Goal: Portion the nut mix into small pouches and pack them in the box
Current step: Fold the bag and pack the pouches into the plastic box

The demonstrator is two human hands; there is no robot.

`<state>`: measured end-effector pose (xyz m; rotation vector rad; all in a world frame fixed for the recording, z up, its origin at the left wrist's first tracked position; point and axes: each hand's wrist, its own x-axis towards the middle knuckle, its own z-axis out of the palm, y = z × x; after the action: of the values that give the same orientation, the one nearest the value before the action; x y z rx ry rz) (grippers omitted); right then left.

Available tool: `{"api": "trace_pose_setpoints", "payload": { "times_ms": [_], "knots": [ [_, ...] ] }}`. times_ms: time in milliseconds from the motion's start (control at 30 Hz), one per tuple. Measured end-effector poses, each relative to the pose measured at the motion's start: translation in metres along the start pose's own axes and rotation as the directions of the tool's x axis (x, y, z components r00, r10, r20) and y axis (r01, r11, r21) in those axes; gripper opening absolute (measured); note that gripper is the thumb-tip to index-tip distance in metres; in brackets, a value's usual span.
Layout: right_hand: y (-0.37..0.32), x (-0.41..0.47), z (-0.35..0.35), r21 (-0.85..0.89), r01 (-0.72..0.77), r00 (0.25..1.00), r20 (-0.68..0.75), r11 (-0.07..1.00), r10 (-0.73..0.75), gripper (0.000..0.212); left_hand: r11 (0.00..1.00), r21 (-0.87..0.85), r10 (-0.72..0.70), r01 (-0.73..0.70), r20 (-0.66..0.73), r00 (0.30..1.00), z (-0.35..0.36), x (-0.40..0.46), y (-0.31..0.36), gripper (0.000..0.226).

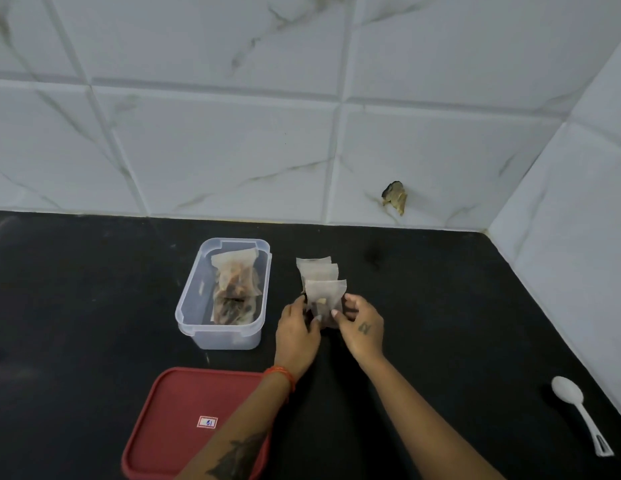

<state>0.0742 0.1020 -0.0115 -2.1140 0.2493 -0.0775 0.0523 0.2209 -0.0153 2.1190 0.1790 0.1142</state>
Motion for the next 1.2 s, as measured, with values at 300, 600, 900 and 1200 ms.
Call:
{"api": "trace_pose_setpoints", "payload": {
  "times_ms": [300, 600, 900, 1200],
  "knots": [
    [-0.018, 0.023, 0.000, 0.032, 0.061, 0.997, -0.044, 0.998, -0.059, 0.032, 0.995, -0.085, -0.065, 0.053, -0.147, 0.987, 0.001, 0.028, 0.010, 0.021],
    [-0.018, 0.029, 0.005, 0.030, -0.137, 0.984, 0.120, 0.990, 0.132, 0.035, 0.970, -0.016, -0.242, 0.242, 0.002, 0.970, -0.001, 0.040, 0.010, 0.031],
    [-0.050, -0.007, -0.020, 0.094, -0.004, 1.000, 0.007, 0.996, 0.003, 0.026, 0.996, -0.084, -0.033, 0.024, -0.117, 0.993, -0.022, 0.016, 0.033, 0.016],
    [-0.130, -0.031, 0.029, 0.160, 0.313, 0.942, 0.074, 0.936, -0.328, 0.037, 0.999, 0.005, 0.040, -0.040, -0.321, 0.946, -0.134, 0.001, 0.040, 0.026]
  ]
}}
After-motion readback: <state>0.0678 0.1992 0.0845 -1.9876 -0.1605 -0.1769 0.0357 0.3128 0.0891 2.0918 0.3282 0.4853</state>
